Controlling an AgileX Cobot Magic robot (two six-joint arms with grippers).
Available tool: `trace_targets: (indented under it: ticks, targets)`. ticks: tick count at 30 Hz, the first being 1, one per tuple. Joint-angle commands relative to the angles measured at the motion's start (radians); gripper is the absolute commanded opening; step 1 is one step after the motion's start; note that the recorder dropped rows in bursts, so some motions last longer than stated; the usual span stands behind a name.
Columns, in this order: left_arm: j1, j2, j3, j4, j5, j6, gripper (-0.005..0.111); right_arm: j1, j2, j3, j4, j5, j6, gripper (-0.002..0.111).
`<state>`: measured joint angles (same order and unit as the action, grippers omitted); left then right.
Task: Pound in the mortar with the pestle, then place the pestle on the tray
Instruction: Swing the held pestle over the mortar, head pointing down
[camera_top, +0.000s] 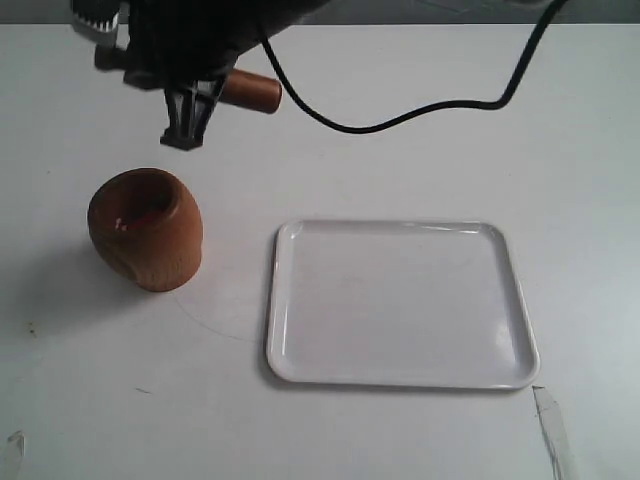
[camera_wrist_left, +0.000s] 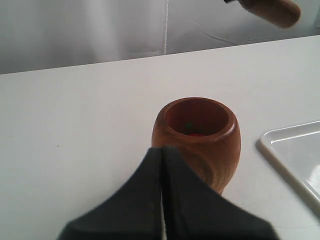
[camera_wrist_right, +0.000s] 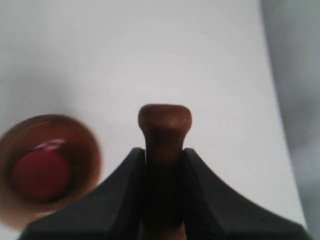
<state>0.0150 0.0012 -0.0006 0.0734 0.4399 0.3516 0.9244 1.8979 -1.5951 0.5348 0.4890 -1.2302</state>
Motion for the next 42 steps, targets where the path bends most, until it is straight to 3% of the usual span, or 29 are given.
trace_targets:
  ticks: [1,4,7,9,12,22,26,31,35,38,42]
  targets:
    - [-0.008,-0.001,0.001,-0.007,-0.003,-0.008,0.0,-0.041,-0.009,0.143,0.3,-0.381,-0.198,0.0]
    - [-0.008,-0.001,0.001,-0.007,-0.003,-0.008,0.0,-0.041,-0.009,0.224,0.603,-0.337,-0.555,0.0]
    - [-0.008,-0.001,0.001,-0.007,-0.003,-0.008,0.0,-0.048,-0.007,0.263,1.086,-0.171,-0.914,0.0]
    - [-0.008,-0.001,0.001,-0.007,-0.003,-0.008,0.0,-0.078,-0.003,0.245,1.169,-0.017,-0.914,0.0]
    - [-0.008,-0.001,0.001,-0.007,-0.003,-0.008,0.0,-0.107,-0.005,0.218,1.198,0.014,-0.914,0.0]
    - [-0.008,-0.001,0.001,-0.007,-0.003,-0.008,0.0,-0.106,-0.007,0.209,1.052,-0.564,-0.914,0.0]
    - [-0.008,-0.001,0.001,-0.007,-0.003,-0.008,0.0,-0.105,-0.007,0.209,0.848,-0.777,-0.869,0.0]
    - [-0.008,-0.001,0.001,-0.007,-0.003,-0.008,0.0,-0.097,-0.009,0.209,0.629,-1.192,-0.841,0.0]
    - [-0.008,-0.001,0.001,-0.007,-0.003,-0.008,0.0,-0.099,-0.034,0.209,0.607,-1.125,-0.644,0.0]
    - [-0.008,-0.001,0.001,-0.007,-0.003,-0.008,0.0,-0.111,-0.044,0.209,0.363,-0.998,-0.228,0.0]
    - [-0.008,-0.001,0.001,-0.007,-0.003,-0.008,0.0,-0.106,-0.046,0.209,-0.138,-0.857,0.533,0.0]
